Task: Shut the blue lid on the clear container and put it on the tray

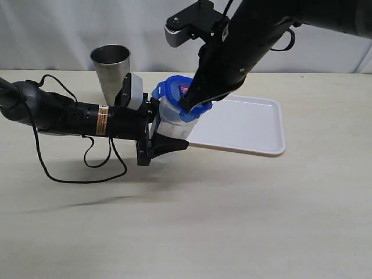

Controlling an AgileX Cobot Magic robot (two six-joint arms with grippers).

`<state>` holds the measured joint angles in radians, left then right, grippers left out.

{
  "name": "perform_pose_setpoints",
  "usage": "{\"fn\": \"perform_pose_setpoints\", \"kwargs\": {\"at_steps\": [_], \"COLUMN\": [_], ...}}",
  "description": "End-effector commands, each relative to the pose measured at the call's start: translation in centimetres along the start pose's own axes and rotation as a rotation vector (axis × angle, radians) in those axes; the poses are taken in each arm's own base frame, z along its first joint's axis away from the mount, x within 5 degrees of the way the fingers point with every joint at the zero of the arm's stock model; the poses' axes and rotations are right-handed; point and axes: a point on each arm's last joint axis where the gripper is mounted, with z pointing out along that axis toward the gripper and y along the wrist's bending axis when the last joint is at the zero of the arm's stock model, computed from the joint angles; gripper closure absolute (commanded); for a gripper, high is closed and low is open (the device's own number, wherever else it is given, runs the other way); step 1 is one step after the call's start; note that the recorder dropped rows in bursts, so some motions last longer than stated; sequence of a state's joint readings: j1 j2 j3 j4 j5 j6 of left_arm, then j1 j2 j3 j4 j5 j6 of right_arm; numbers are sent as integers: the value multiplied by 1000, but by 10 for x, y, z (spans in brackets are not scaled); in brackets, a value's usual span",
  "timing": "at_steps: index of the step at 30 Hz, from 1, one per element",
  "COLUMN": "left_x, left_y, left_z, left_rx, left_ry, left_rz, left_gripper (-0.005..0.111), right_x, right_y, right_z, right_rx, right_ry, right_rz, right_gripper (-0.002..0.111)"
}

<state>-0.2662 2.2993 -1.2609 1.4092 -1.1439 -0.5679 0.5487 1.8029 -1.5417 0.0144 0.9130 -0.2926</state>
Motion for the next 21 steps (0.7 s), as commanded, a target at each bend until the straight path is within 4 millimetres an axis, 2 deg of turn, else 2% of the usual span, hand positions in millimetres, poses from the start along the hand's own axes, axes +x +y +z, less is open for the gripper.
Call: {"fn": "perform_pose_setpoints", "kwargs": {"at_steps": [1, 9, 12, 15, 19, 21], "left_x": [-18, -20, -13, -11, -11, -9], "left_y": [2, 2, 5, 6, 6, 7], "left_z": [-3, -4, -3, -3, -3, -3], "left_rx": [2, 4, -27, -39, -38, -46], "left_ry": [-96, -95, -27, -2, -1, 16], "left_rz": [-1, 2, 6, 7, 8, 9], "left_gripper": [107, 107, 107, 107, 107, 107], "right_x": [12, 21, 23, 28, 29, 22], "right_y": [0, -2, -4, -17, -21, -22], "right_z": [12, 22, 23, 20, 19, 8], "right_rx": [30, 39, 56, 207, 253, 260], "right_ry": [42, 106, 123, 175, 179, 141], "right_rz": [15, 20, 43, 111, 114, 122], "right_gripper": [104, 104, 104, 104, 104, 104]}}
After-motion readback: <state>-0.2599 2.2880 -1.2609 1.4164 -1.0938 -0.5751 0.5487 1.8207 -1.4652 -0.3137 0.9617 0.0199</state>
